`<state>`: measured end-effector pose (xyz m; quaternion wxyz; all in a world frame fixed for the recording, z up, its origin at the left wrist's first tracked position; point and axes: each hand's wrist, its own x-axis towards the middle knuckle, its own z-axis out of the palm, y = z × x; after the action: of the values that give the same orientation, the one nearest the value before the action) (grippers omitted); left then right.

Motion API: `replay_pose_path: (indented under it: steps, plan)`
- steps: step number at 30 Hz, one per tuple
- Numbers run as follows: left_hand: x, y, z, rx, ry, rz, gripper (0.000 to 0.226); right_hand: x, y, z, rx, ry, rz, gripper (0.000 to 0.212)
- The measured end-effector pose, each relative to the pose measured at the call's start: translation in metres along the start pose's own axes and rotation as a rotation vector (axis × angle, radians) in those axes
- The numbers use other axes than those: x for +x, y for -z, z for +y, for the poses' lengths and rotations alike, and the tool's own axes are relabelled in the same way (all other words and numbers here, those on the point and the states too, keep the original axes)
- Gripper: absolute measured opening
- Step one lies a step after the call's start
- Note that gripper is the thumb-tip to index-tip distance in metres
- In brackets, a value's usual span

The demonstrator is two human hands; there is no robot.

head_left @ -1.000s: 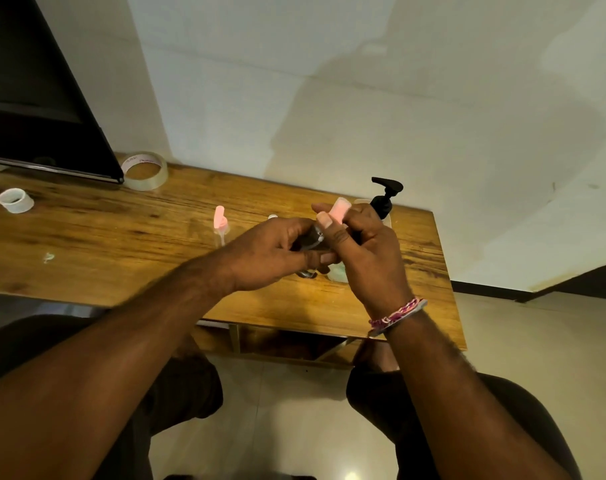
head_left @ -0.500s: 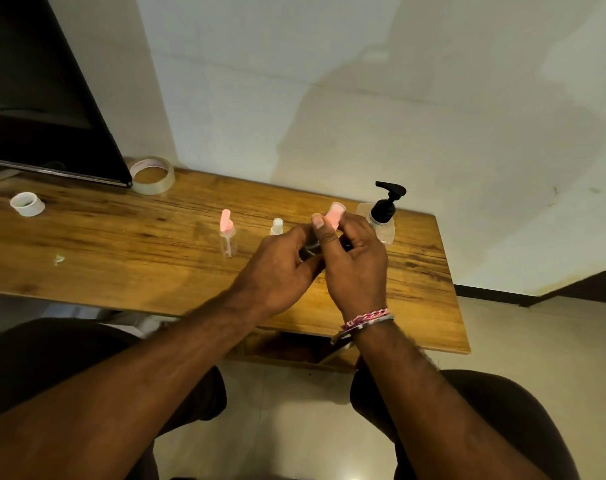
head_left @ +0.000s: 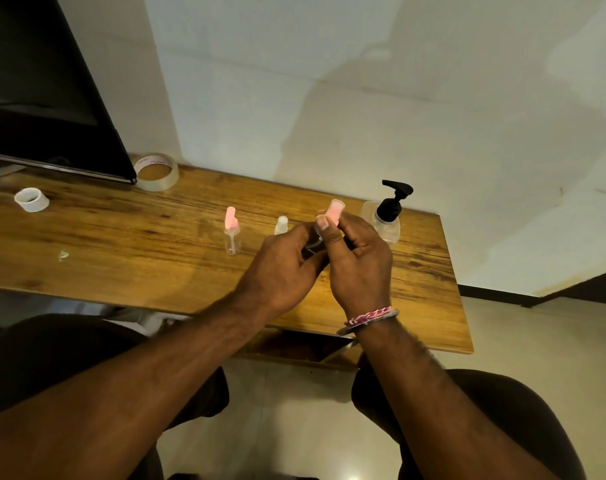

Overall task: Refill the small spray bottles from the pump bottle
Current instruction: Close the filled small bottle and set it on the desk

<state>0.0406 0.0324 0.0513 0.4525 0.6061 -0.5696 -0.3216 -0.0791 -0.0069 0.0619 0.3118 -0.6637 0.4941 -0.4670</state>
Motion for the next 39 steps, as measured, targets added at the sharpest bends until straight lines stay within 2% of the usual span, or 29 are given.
replay_pose_path:
  steps: [4, 9, 13, 16, 18, 21, 26, 28, 33, 39]
  plan:
    - [-0.001, -0.003, 0.004, 0.073, 0.000, 0.072, 0.034, 0.002, -0.001, -0.002, -0.004, -0.022, -0.015, 0.026]
    - [-0.001, 0.000, 0.005, 0.053, 0.087, 0.116, 0.033, 0.003, 0.005, -0.008, -0.016, -0.113, -0.219, 0.020]
    - [-0.005, 0.002, -0.002, 0.115, 0.216, 0.028, 0.038, -0.002, 0.000, 0.002, -0.172, -0.141, -0.285, 0.028]
    - [-0.007, 0.007, -0.017, 0.297, 0.333, -0.059, 0.044, -0.007, -0.009, 0.011, -0.288, -0.127, -0.291, 0.032]
    - [-0.007, 0.010, -0.027, 0.375, 0.412, -0.019, 0.042, -0.008, -0.015, 0.016, -0.351, -0.094, -0.303, 0.035]
    - [-0.001, 0.011, -0.035, 0.380, 0.461, 0.141, 0.033, -0.008, -0.024, 0.025, -0.365, -0.102, -0.263, 0.032]
    - [0.019, -0.002, -0.044, 0.436, 0.470, 0.230, 0.071, 0.002, -0.044, 0.038, -0.365, -0.182, -0.223, 0.024]
    - [0.025, -0.007, -0.050, 0.417, 0.472, 0.235, 0.076, 0.010, -0.053, 0.041, -0.354, -0.209, -0.194, 0.028]
    - [0.034, -0.011, -0.065, 0.381, 0.433, 0.221, 0.039, 0.038, -0.073, 0.052, -0.334, -0.231, -0.137, 0.025]
    - [0.050, -0.016, -0.076, 0.373, 0.411, 0.240, 0.043, 0.085, -0.095, 0.081, -0.359, -0.237, -0.127, 0.026]
